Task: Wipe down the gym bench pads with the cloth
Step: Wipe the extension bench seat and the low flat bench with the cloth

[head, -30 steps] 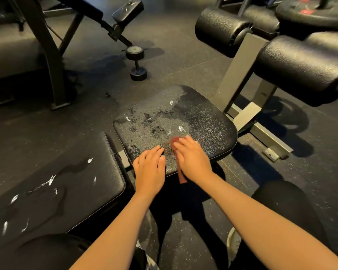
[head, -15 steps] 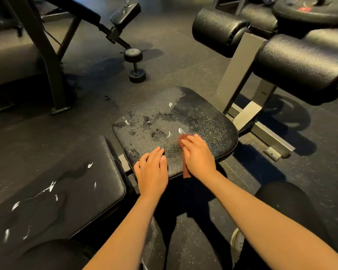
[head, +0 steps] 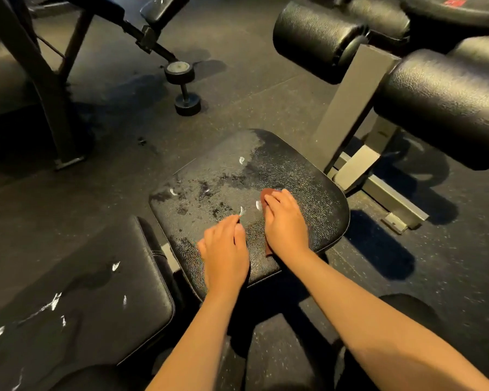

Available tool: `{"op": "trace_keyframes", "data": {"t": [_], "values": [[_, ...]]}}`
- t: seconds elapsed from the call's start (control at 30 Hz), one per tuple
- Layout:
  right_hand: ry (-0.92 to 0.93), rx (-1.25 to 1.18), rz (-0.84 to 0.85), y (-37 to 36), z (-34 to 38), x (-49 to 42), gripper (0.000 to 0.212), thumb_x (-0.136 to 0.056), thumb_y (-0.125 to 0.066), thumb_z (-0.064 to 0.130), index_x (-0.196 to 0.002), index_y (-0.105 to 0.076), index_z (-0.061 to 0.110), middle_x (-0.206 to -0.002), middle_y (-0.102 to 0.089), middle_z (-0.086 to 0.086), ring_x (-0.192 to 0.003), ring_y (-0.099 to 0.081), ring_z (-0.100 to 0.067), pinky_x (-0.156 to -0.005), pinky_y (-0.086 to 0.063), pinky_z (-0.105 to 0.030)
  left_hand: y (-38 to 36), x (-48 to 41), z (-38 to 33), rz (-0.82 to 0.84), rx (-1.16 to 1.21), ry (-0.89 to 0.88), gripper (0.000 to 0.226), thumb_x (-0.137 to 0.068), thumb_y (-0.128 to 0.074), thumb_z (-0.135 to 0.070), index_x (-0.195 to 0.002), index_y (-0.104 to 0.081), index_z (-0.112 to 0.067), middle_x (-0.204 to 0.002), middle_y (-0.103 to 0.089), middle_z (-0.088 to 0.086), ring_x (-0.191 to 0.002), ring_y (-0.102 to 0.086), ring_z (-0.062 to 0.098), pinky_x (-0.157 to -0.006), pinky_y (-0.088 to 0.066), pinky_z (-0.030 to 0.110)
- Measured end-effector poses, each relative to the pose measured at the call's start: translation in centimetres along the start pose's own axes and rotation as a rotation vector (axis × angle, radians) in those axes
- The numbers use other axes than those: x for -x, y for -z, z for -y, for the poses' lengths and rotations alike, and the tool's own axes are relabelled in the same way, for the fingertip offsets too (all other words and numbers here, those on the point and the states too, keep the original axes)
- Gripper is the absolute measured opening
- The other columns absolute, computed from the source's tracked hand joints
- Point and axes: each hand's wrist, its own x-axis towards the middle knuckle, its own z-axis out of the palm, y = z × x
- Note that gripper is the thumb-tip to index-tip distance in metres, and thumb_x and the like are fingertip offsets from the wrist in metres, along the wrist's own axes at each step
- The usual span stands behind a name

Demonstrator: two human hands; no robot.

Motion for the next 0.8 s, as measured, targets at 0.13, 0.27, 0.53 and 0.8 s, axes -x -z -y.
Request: {"op": "trace_keyframes", "data": {"t": [0.13, 0.27, 0.53, 0.8], "values": [[0.088, -0.008, 0.084, -1.0, 1.3, 0.7, 0.033, -0.101, -0.047, 0.014, -0.128, -0.066, 0.009, -0.140, -0.058, -0.002, -0.145, -0.034, -0.022, -0.119, -0.021, -0.031, 0.3, -0.1, 0.5, -0.042, 0.129, 0.019, 0.050, -0.103, -0.027, -0.039, -0.135, -0.062, -0.025, -0.140, -0.057, -0.012, -0.127, -0.044, 0.009, -0.111, -0.026, 0.033], [0.224, -0.052, 0.129, -1.9, 2.5, 4.1, 0.031, -0.100, -0.049, 0.018, -0.122, -0.069, 0.015, -0.137, -0.061, 0.001, -0.143, -0.039, -0.021, -0.118, -0.032, -0.035, 0.0, -0.4, 1.4, -0.064, 0.244, 0.004, 0.055, -0.101, -0.021, -0.040, -0.126, -0.066, -0.020, -0.131, -0.063, -0.006, -0.123, -0.050, 0.009, -0.110, -0.034, 0.035], [0.104, 0.056, 0.077, -0.3, 0.5, 5.0, 0.036, -0.104, -0.044, 0.022, -0.134, -0.062, 0.013, -0.149, -0.049, -0.005, -0.146, -0.031, -0.028, -0.122, -0.025, -0.040, 1.2, 2.1, 2.6, -0.028, 0.178, -0.136, 0.051, -0.102, -0.029, -0.036, -0.125, -0.066, -0.011, -0.128, -0.064, 0.001, -0.119, -0.052, 0.015, -0.102, -0.023, 0.014], [0.366, 0.041, 0.320, -0.6, 1.8, 5.6, 0.038, -0.102, -0.045, 0.018, -0.139, -0.056, 0.018, -0.149, -0.048, -0.002, -0.146, -0.029, -0.027, -0.118, -0.031, -0.045, 1.3, 2.4, 2.3, -0.036, 0.248, -0.026, 0.047, -0.101, -0.033, -0.029, -0.129, -0.065, -0.010, -0.134, -0.063, 0.004, -0.126, -0.052, 0.021, -0.108, -0.029, 0.027]]}}
